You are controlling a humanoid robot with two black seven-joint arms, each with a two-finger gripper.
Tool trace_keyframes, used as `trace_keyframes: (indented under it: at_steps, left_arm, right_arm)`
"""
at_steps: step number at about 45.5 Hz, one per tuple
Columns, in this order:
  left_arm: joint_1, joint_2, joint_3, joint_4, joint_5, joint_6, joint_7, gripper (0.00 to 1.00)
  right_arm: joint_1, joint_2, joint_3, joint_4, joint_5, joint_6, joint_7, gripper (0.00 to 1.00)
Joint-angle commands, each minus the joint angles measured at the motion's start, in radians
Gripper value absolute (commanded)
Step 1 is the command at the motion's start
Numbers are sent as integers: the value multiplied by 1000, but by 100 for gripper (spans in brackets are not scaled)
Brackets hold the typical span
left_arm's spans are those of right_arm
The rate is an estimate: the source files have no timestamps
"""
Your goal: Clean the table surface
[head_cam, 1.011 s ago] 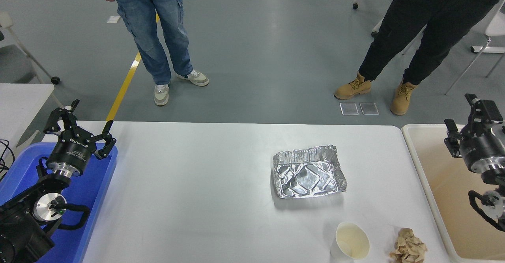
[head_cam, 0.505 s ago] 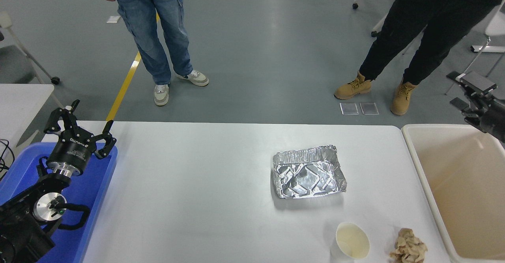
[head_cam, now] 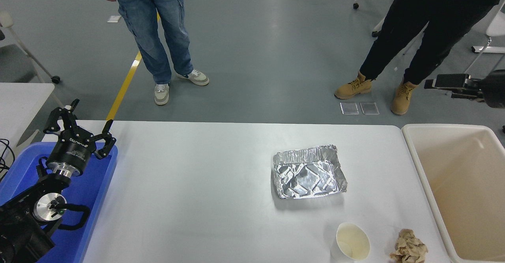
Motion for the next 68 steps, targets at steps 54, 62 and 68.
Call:
trace_keyframes:
  at_steps: [54, 62, 68]
  left_arm:
    - [0, -1, 0, 1, 0, 1, 0, 100]
    - [0, -1, 1, 0, 0, 1, 0, 100]
    - [0, -1, 1, 0, 0, 1, 0, 100]
  right_arm:
    - [18, 147, -66, 547, -614, 12, 3, 97]
    - [-56, 158, -23, 534, -614, 7, 2, 97]
    - [-96, 158, 31, 533, -596, 4, -3, 96]
